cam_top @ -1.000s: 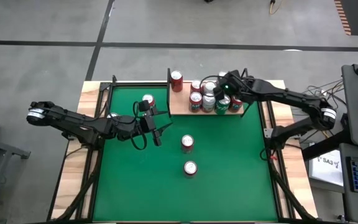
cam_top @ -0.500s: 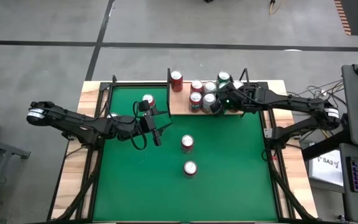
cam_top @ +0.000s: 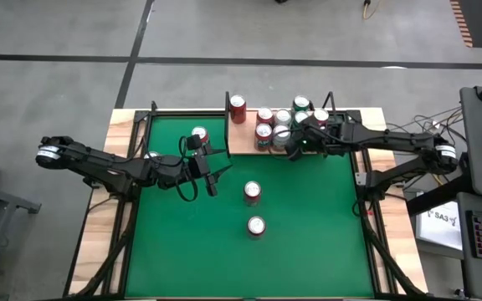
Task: Place canned beverage on shelf
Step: Adjust the green soda cans
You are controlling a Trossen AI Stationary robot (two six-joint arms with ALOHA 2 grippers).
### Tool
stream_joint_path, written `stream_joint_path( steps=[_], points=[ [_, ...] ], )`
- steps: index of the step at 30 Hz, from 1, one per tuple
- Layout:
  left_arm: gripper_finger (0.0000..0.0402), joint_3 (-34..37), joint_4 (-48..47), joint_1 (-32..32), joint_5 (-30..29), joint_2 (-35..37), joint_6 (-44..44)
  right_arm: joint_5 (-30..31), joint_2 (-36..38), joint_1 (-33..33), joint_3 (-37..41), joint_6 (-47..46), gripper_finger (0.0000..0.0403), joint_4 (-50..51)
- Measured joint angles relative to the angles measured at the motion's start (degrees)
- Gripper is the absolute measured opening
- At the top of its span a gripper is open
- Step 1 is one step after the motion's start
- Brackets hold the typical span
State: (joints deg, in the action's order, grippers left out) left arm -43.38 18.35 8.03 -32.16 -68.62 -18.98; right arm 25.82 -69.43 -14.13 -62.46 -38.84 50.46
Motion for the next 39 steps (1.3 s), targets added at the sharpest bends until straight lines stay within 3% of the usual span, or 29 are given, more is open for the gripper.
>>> stream_joint_path(
  steps=[16,30,39],
  points=[
    [0.0207,0.02,0.02,0.0,0.0,0.0,0.0,4.14,0.06,-0.24,0.94,-0.12,0.0009,0.09],
    [0.0207,0.01,0.14,0.01,0.0,0.0,0.0,4.04,0.72,0.27,-2.66,3.01,0.0009,-1.05],
    [0.0207,0.02,1.03,0.02,0.0,0.0,-0.02,0.52,0.74,0.5,-4.57,4.24,0.0009,2.62]
  ],
)
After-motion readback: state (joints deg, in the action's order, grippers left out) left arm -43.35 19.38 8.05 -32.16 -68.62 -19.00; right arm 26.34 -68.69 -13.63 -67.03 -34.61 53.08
